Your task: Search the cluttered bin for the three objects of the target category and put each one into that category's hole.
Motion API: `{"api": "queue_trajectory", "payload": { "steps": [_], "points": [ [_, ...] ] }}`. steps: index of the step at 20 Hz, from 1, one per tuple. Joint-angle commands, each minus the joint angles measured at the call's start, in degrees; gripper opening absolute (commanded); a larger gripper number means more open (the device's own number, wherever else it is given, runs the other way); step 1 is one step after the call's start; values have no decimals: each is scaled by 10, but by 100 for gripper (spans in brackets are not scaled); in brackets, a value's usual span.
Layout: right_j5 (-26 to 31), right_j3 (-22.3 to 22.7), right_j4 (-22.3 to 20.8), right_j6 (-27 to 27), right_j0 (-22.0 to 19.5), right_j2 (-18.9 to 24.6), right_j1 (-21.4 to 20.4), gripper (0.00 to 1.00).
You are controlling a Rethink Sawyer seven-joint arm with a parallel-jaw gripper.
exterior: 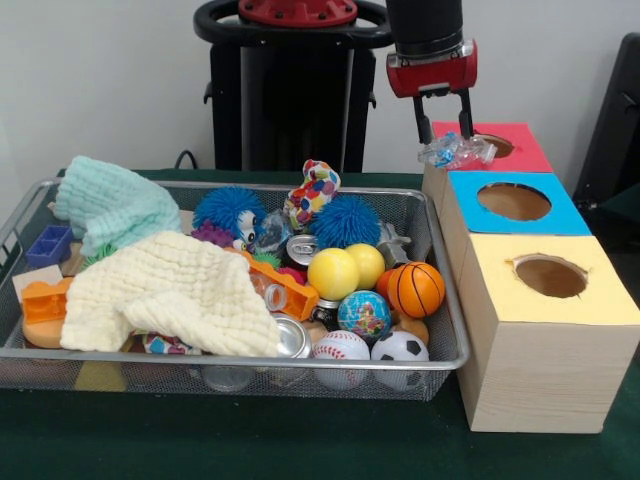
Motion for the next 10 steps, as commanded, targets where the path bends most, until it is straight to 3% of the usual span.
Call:
{"api": "queue_trajectory", "payload": {
  "steps": [1,7,10],
  "points": [
    [-30,-88,-9,67,3,-17,50,0],
    [-22,-93,-10,62,-5,-13,44,0],
    [-2,-83,-1,67,-17,5,21,0]
  ]
}}
